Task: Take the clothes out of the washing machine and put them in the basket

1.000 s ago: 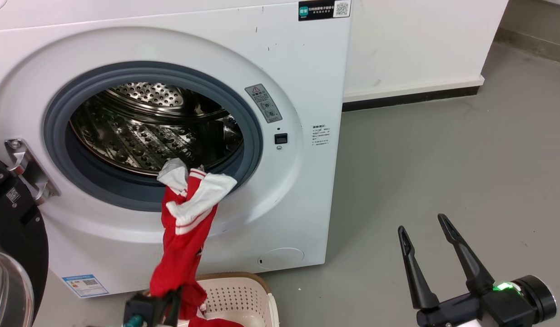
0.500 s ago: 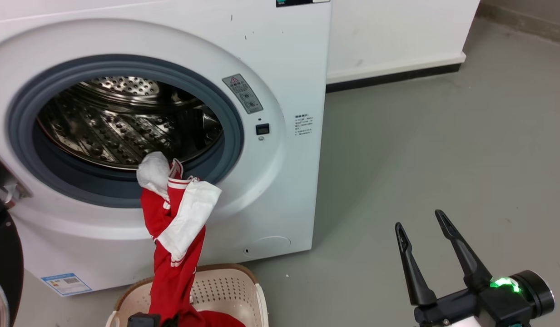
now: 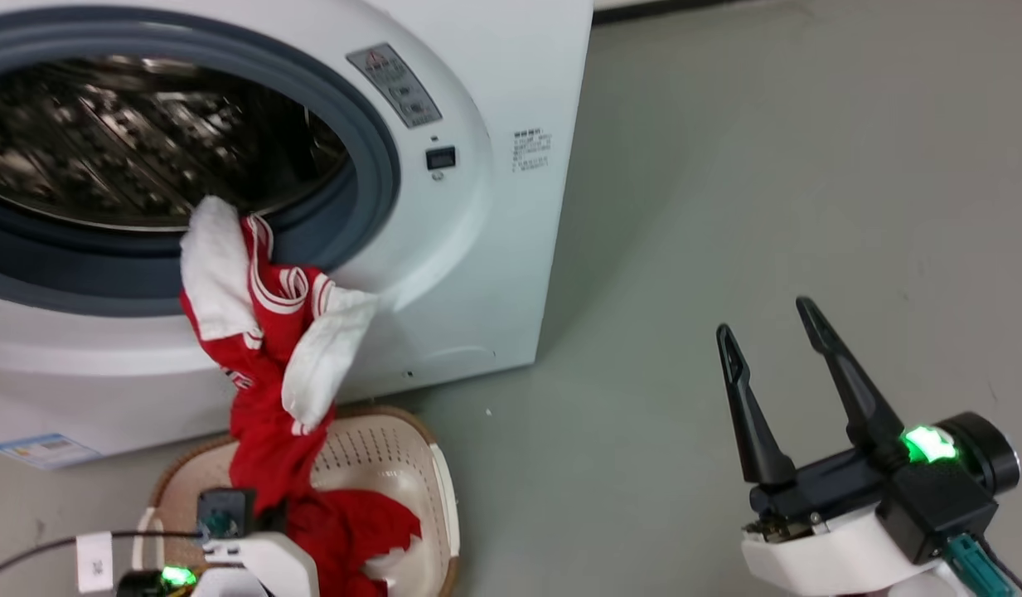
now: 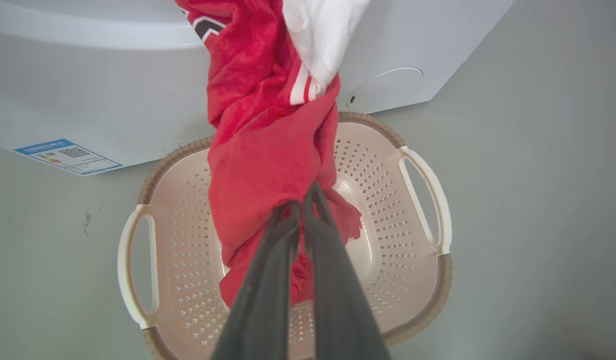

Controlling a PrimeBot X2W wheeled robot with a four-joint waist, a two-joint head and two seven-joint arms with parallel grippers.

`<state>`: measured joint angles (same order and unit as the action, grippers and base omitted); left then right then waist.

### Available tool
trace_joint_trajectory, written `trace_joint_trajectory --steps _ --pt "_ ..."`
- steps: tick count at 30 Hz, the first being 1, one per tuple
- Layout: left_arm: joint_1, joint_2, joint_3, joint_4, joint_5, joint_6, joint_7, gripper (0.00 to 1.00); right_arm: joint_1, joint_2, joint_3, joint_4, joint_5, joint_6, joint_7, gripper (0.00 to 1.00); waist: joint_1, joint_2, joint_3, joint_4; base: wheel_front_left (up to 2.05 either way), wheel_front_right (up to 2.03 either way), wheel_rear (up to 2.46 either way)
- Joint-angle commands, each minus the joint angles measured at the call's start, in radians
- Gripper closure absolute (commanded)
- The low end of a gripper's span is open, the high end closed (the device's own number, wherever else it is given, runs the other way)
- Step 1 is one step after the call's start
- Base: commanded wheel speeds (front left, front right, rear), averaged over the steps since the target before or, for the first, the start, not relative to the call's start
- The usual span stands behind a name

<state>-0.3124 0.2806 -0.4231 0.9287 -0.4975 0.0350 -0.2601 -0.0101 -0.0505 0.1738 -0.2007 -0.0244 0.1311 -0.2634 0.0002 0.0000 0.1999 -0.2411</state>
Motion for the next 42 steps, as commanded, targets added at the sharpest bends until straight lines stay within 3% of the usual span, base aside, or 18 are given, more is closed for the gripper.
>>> trace_joint_trajectory --steps 1,17,19,33,37,42 --pt "-0.038 0.006 0.007 0.021 0.000 -0.007 -0.007 1.00 -0.028 0.000 0.002 -0.006 0.010 -0.001 -0.002 0.00 -0.0002 0.0000 0.076 -0.026 0.00 0.00 0.00" --pt "-0.256 0.030 0.079 0.189 0.030 -0.023 -0.005 1.00 -0.148 0.000 -0.003 -0.035 0.041 -0.001 -0.002 0.00 -0.0002 0.0000 0.284 -0.072 0.00 0.00 0.00" --pt "-0.270 0.030 0.079 0.206 0.038 -0.022 -0.005 0.00 -0.154 0.000 -0.005 -0.036 0.042 -0.001 -0.002 0.00 -0.0002 0.0000 0.293 -0.073 0.00 0.00 0.00" --pt "-0.314 0.003 0.055 0.334 0.037 -0.052 -0.005 0.00 -0.160 0.000 -0.008 -0.029 0.040 -0.001 -0.002 0.00 -0.0002 0.0000 0.288 -0.060 0.00 0.00 0.00" --pt "-0.300 -0.001 0.060 0.311 0.040 -0.049 -0.005 0.00 -0.144 0.000 -0.010 -0.020 0.036 -0.001 -0.002 0.00 -0.0002 0.0000 0.256 -0.052 0.00 0.00 0.00" --pt "-0.239 0.014 0.072 0.188 0.074 -0.013 -0.005 0.00 -0.117 0.000 -0.012 -0.009 0.037 -0.001 -0.002 0.00 -0.0002 0.0000 0.193 -0.040 0.00 0.00 0.00"
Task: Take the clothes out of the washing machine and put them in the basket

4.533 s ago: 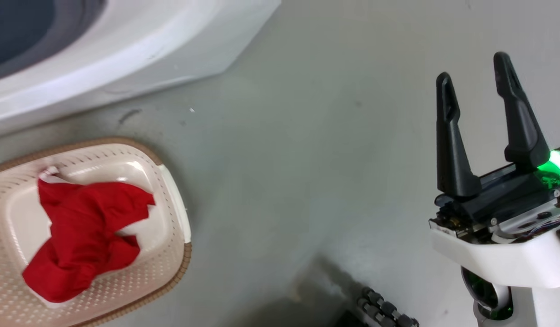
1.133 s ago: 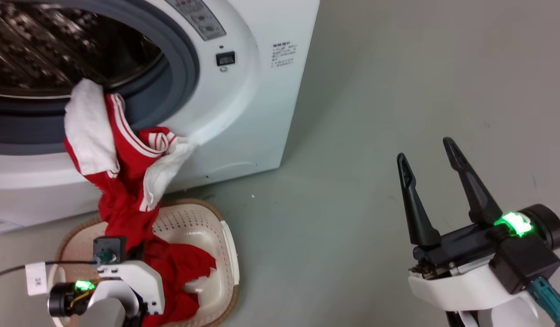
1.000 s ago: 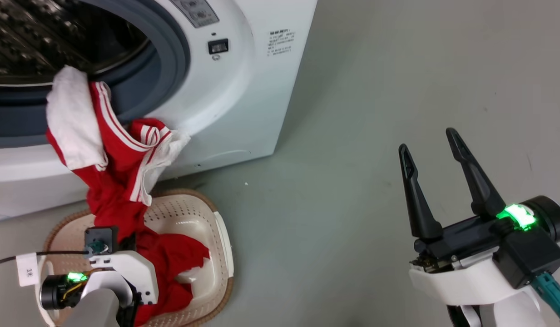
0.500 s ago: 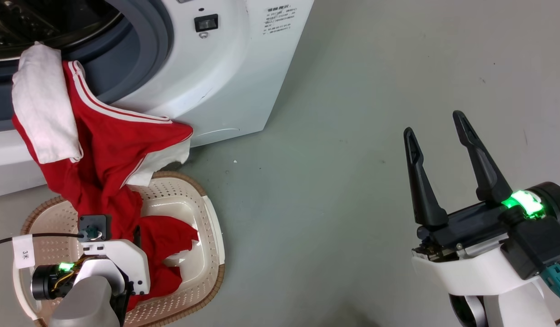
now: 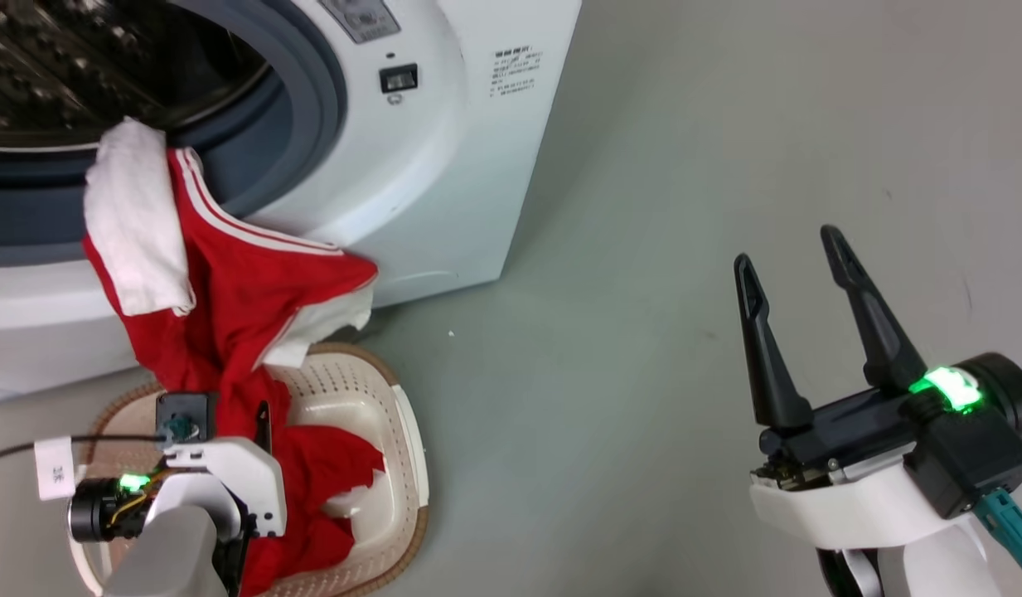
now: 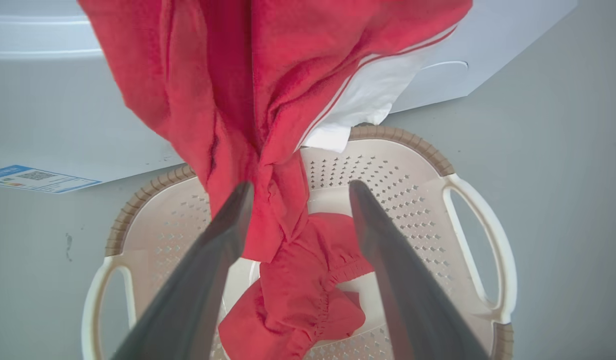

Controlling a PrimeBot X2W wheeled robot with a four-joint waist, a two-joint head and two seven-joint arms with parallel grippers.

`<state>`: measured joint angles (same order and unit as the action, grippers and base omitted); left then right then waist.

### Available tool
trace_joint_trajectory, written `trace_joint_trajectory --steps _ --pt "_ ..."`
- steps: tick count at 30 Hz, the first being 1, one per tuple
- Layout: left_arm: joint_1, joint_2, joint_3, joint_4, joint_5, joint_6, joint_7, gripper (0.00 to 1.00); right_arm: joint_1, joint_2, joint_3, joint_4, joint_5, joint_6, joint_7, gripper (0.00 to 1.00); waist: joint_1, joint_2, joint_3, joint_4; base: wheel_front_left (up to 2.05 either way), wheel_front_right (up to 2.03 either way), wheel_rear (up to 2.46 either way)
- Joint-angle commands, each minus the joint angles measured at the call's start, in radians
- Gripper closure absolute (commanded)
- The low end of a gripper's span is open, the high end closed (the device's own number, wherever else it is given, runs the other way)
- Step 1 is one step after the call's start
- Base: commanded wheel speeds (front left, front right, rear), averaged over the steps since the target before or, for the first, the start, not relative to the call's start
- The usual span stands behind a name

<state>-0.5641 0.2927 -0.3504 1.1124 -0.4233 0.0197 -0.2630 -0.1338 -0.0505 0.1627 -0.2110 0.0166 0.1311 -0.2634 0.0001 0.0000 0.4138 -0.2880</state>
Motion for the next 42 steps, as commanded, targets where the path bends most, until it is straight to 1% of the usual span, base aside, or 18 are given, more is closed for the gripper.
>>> trace_joint_trajectory --steps 1,8,12,14,19,22,29,40,42 --pt "0.025 0.005 0.007 -0.028 0.009 0.012 -0.002 0.00 0.014 0.000 0.000 0.003 -0.006 -0.001 -0.002 0.00 -0.0001 0.0000 -0.033 0.009 0.00 0.00 0.00" --pt "0.159 0.019 0.075 -0.259 0.077 0.074 -0.003 0.00 0.064 0.000 0.003 0.015 -0.013 -0.001 -0.002 0.00 -0.0001 0.0000 -0.115 0.026 0.00 0.00 0.00" --pt "0.232 0.013 0.123 -0.391 0.124 0.100 -0.003 0.00 0.083 0.000 0.002 0.017 -0.018 -0.001 -0.002 0.00 -0.0001 0.0000 -0.143 0.035 0.00 0.00 0.00" --pt "0.255 0.007 0.145 -0.450 0.143 0.105 -0.003 0.00 0.090 0.000 0.003 0.017 -0.020 -0.001 -0.002 0.00 -0.0001 0.0000 -0.150 0.038 0.00 0.00 0.00" --pt "0.267 -0.003 0.190 -0.520 0.179 0.087 -0.003 0.00 0.093 0.000 0.008 0.018 -0.020 -0.001 -0.002 0.00 -0.0001 0.0000 -0.158 0.039 0.00 0.00 0.00" --pt "0.240 -0.006 0.204 -0.509 0.193 0.077 -0.003 0.00 0.087 0.000 0.012 0.017 -0.018 -0.001 -0.002 0.00 -0.0001 0.0000 -0.155 0.035 0.00 0.00 0.00" --pt "0.134 -0.002 0.222 -0.370 0.190 0.051 -0.003 0.00 0.062 0.001 0.027 0.009 -0.009 -0.001 -0.002 0.00 -0.0001 0.0000 -0.115 0.009 0.00 0.00 0.00" --pt "-0.097 0.045 0.237 -0.161 0.192 0.040 -0.003 0.00 -0.014 0.001 0.037 -0.012 0.026 -0.001 -0.002 0.00 -0.0001 0.0000 0.025 -0.053 0.00 0.00 0.00" --pt "-0.115 0.050 0.238 -0.146 0.191 0.042 -0.003 0.00 -0.020 0.001 0.037 -0.014 0.030 -0.001 -0.002 0.00 -0.0001 0.0000 0.037 -0.058 0.00 0.00 0.00"
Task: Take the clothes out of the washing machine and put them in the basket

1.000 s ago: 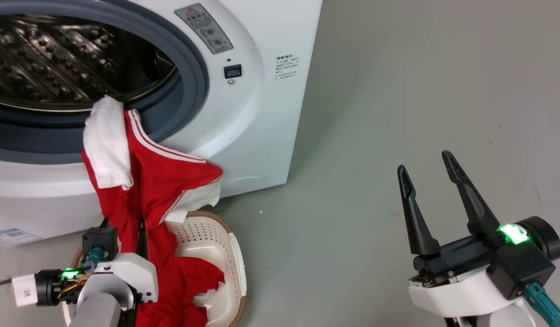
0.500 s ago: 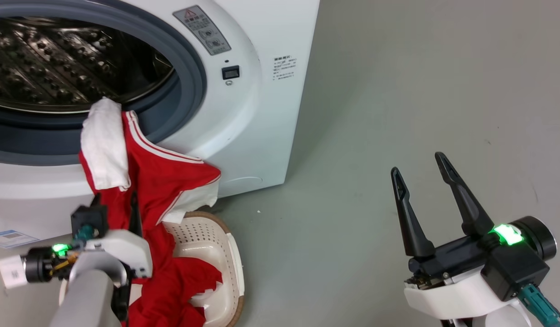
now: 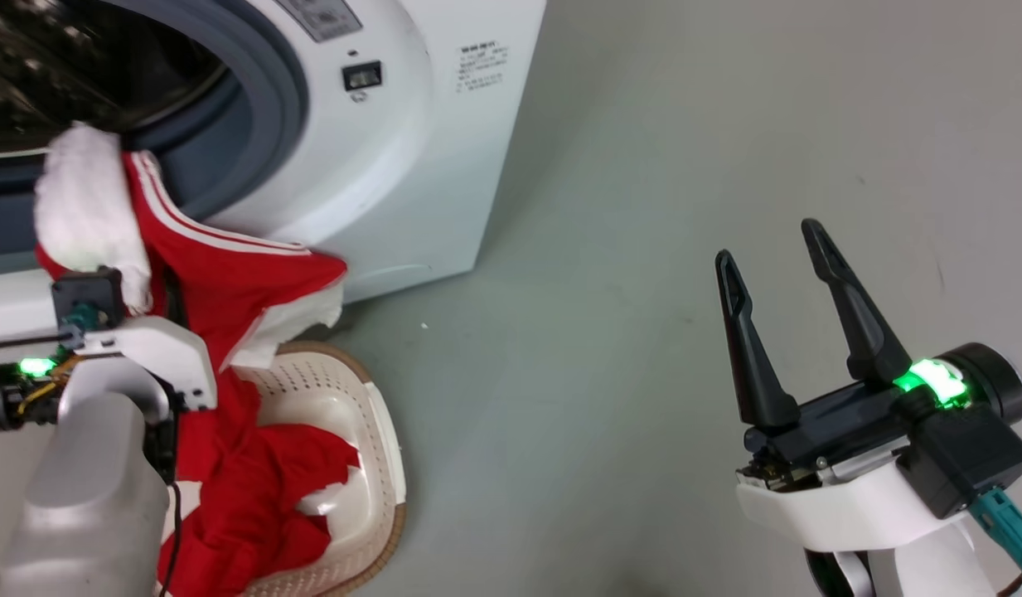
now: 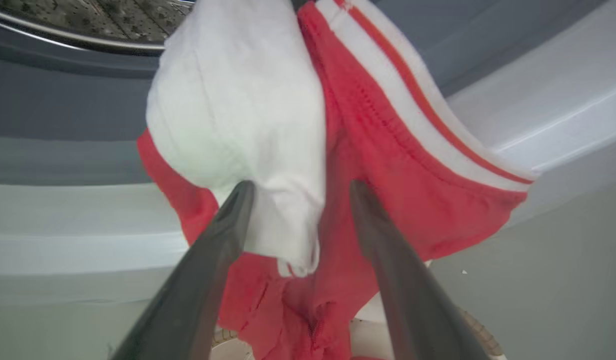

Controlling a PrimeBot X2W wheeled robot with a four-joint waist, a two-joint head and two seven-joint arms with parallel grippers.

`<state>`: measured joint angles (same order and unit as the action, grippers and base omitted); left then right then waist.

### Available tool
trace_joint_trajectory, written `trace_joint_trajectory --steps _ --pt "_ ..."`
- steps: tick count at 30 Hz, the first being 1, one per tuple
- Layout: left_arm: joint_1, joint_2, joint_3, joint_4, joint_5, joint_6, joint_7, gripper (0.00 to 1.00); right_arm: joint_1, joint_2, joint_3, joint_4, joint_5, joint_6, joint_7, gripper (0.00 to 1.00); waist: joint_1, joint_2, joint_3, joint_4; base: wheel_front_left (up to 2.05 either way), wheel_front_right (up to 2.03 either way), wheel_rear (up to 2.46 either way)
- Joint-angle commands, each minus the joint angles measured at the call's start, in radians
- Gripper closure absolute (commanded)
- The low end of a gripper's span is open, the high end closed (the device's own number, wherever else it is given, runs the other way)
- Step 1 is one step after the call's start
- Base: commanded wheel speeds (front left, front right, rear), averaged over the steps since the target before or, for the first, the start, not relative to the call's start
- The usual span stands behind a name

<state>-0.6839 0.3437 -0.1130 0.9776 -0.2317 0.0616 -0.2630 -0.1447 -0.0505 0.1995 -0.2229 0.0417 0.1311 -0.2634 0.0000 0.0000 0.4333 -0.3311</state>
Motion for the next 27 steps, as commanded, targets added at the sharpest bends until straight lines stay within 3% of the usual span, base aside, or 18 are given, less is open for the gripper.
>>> trace_joint_trajectory --steps 1,13,14,15,27 --pt "-0.009 0.003 0.001 0.005 0.001 0.002 -0.003 0.00 -0.014 0.001 0.001 -0.003 0.007 -0.001 -0.002 0.00 0.0000 0.0000 0.030 -0.019 0.00 0.00 0.00" --pt "-0.162 0.046 0.031 0.022 -0.002 0.009 -0.008 0.00 -0.045 0.001 0.001 -0.014 0.027 -0.001 -0.002 0.00 0.0000 0.0000 0.110 -0.039 0.00 0.00 0.00" --pt "-0.167 0.047 0.033 0.011 0.000 0.011 -0.009 0.57 -0.045 0.001 0.000 -0.014 0.027 -0.001 -0.002 0.00 0.0000 0.0000 0.112 -0.038 0.00 0.00 0.00" --pt "-0.167 0.046 0.033 0.006 0.001 0.007 -0.010 1.00 -0.045 0.001 -0.001 -0.014 0.026 -0.001 -0.002 0.00 0.0000 0.0000 0.113 -0.036 0.00 0.00 0.00" --pt "-0.091 0.011 0.042 0.011 0.001 -0.020 -0.007 1.00 -0.044 0.001 -0.002 0.001 0.009 -0.001 -0.002 0.00 0.0000 0.0000 0.076 -0.008 0.00 0.00 0.00"
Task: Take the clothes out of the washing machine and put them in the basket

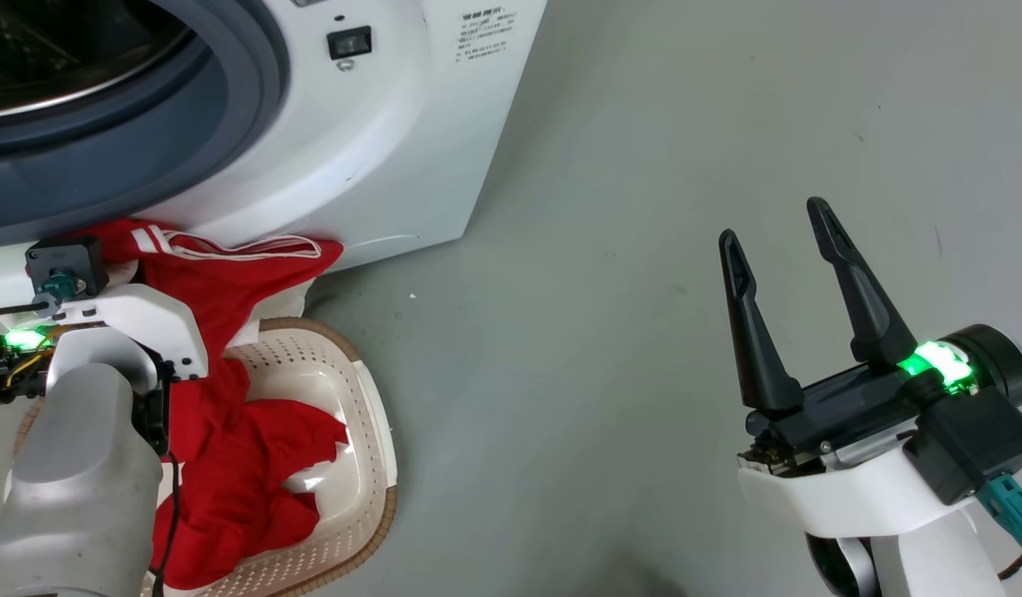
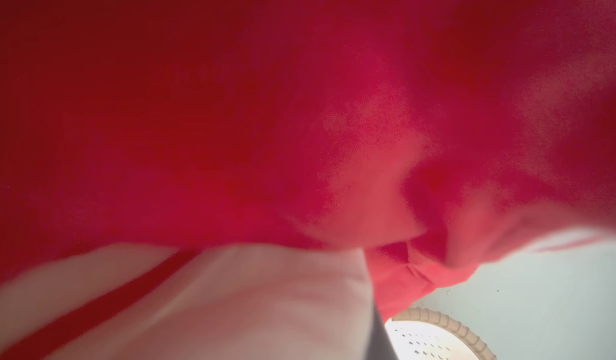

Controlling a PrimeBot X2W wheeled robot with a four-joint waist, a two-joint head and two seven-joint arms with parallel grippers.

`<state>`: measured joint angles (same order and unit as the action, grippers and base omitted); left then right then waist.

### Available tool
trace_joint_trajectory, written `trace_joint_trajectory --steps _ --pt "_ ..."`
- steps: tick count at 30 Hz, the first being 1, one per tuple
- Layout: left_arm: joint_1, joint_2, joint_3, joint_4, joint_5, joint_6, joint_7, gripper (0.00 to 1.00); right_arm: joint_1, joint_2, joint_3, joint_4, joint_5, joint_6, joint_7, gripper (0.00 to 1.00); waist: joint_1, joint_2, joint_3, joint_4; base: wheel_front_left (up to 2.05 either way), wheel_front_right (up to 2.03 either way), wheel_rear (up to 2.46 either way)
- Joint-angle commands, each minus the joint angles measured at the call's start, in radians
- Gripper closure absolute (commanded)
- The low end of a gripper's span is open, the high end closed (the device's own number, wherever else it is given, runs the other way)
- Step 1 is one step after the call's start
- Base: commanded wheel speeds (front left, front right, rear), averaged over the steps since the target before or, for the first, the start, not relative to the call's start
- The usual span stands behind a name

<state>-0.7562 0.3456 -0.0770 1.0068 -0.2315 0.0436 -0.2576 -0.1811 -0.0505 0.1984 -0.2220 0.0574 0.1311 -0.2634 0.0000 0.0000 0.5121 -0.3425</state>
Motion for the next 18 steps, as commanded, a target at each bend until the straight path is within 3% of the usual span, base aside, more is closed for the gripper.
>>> trace_joint_trajectory --steps 1,18 --pt "-0.007 0.005 0.006 -0.020 0.002 -0.006 -0.012 1.00 -0.004 0.001 -0.001 0.002 -0.008 -0.001 -0.002 0.00 0.0000 0.0000 -0.010 0.006 0.00 0.00 0.00" --pt "0.286 -0.090 0.012 -0.242 0.058 -0.024 -0.009 1.00 0.094 0.000 0.002 0.049 -0.050 -0.001 -0.002 0.00 0.0000 0.0000 -0.219 0.060 0.00 0.00 0.00"
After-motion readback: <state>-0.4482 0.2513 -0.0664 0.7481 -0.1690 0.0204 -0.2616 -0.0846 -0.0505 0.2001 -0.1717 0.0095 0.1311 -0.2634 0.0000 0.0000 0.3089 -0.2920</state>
